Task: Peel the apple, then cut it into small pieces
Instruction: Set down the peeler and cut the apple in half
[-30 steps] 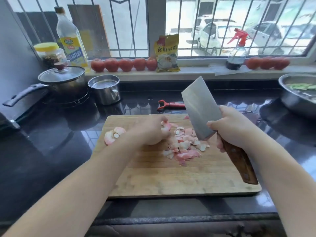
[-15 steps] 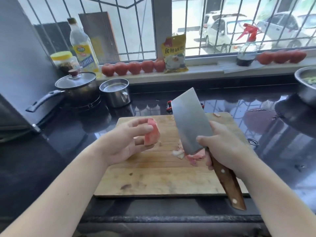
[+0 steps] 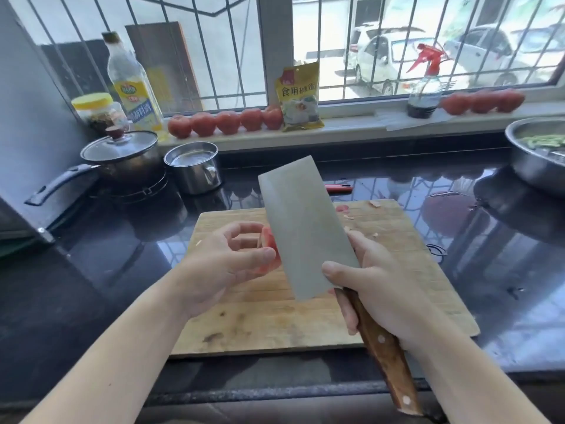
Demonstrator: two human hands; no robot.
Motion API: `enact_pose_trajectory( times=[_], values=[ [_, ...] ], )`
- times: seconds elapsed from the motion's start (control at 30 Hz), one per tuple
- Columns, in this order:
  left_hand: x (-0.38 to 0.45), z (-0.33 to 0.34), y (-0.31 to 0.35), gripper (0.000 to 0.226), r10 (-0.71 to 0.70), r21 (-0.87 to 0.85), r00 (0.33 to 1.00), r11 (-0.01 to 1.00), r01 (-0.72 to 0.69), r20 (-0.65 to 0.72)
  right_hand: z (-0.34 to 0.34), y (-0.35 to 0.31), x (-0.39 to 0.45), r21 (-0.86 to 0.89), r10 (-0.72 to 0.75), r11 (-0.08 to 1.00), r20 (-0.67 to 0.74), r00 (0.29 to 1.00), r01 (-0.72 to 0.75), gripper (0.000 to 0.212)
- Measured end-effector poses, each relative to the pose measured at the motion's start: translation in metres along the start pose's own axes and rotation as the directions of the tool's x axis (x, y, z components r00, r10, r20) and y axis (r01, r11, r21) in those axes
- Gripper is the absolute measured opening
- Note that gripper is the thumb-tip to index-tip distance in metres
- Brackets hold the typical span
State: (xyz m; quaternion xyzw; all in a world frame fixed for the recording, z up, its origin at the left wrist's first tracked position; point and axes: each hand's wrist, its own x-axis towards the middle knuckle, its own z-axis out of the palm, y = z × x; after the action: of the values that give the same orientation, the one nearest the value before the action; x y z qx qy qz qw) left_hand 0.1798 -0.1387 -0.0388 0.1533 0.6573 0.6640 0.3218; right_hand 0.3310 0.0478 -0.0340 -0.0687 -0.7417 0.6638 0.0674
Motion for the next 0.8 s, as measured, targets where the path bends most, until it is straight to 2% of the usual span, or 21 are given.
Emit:
enact_pose_trajectory(
  times=[0.07,0.13,0.23,0.3,0.4,0.5,0.6,0.7,0.73,0.8],
  values=[
    [0.008,0.007,0.005,0.06,-0.002,-0.018,1.0,1.0,0.002,0.015,-0.008,-0.001,-0.002,0.036,0.05,0.998,-0.026,0.998,-0.049,0.023],
    [0.014,0.011,0.008,0.061,-0.009,-0.055,0.999,0.998,0.012,0.052,-0.023,-0.001,-0.003,0.026,0.115,0.993,-0.123,0.986,-0.113,0.022],
    [0.019,0.005,0.007,0.06,0.021,-0.133,0.985,0.991,0.002,0.17,-0.043,0.004,0.001,-0.207,0.118,0.956,-0.371,0.921,-0.206,0.022],
    [0.019,-0.003,0.005,0.059,0.043,-0.173,0.972,0.985,-0.003,0.231,-0.05,0.003,0.002,-0.306,0.051,0.93,-0.441,0.896,-0.203,0.019],
    [0.018,-0.011,0.002,0.061,0.049,-0.199,0.967,0.98,0.001,0.249,-0.048,-0.002,-0.002,-0.255,0.023,0.958,-0.376,0.926,-0.128,0.017],
    [0.016,-0.013,0.001,0.069,0.001,-0.217,0.98,0.975,0.044,0.201,-0.033,-0.016,-0.007,-0.129,0.012,0.991,-0.172,0.985,-0.035,0.02],
    [0.012,-0.008,0.003,0.066,-0.024,-0.189,0.986,0.98,0.055,0.163,-0.013,-0.022,-0.007,0.013,0.028,1.0,-0.024,0.999,-0.028,0.024],
    [0.011,-0.005,0.005,0.063,-0.025,-0.162,0.99,0.986,0.047,0.137,-0.002,-0.017,-0.004,0.051,0.069,0.996,0.0,0.998,-0.069,0.024],
    [0.011,-0.006,0.005,0.063,-0.017,-0.169,0.99,0.985,0.041,0.142,-0.005,-0.013,-0.002,0.048,0.109,0.993,-0.029,0.994,-0.108,0.024],
    [0.011,-0.011,0.005,0.064,0.013,-0.183,0.984,0.983,0.02,0.179,-0.015,-0.007,0.001,-0.069,0.192,0.976,-0.17,0.967,-0.206,0.022]
  ],
)
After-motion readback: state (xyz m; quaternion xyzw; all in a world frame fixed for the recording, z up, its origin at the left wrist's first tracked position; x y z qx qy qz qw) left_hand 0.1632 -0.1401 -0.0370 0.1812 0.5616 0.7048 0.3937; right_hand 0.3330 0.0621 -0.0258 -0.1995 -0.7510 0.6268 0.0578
